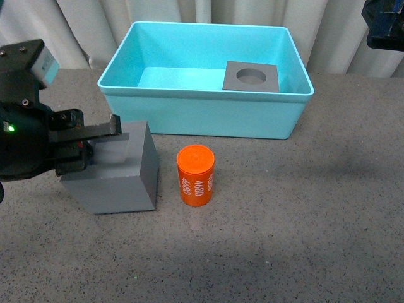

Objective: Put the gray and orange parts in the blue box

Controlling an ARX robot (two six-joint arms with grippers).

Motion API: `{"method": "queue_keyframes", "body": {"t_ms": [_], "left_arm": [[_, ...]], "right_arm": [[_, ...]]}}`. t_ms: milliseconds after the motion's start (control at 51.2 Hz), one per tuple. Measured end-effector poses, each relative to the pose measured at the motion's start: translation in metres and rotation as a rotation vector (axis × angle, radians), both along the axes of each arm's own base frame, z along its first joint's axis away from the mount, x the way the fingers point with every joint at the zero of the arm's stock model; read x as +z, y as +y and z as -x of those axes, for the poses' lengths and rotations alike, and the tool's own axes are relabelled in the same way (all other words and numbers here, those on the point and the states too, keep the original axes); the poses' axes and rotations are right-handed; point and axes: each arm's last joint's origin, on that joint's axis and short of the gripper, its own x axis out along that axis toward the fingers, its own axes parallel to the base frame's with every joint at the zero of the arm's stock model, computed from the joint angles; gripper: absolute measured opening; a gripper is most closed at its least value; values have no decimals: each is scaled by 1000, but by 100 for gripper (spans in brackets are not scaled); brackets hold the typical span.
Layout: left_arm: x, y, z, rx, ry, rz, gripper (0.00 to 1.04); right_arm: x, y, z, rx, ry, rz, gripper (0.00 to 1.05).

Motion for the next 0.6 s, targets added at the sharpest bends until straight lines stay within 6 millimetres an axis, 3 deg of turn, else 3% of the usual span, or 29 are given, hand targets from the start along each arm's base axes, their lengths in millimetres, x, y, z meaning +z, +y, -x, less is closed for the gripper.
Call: {"method": "queue_keyframes", "body": {"t_ms": [234, 332, 449, 605], "left_arm": [[43, -1, 7, -11, -112, 55, 17], [80, -10, 1, -32, -227, 85, 17], [115, -26, -24, -48, -341, 82, 17], [115, -41, -66, -70, -339, 26, 17]], "right_arm": [[0, 0, 0, 0, 0, 0, 95], [0, 0, 0, 0, 0, 0, 95], [0, 0, 0, 0, 0, 0, 95], [0, 0, 0, 0, 0, 0, 95]]}}
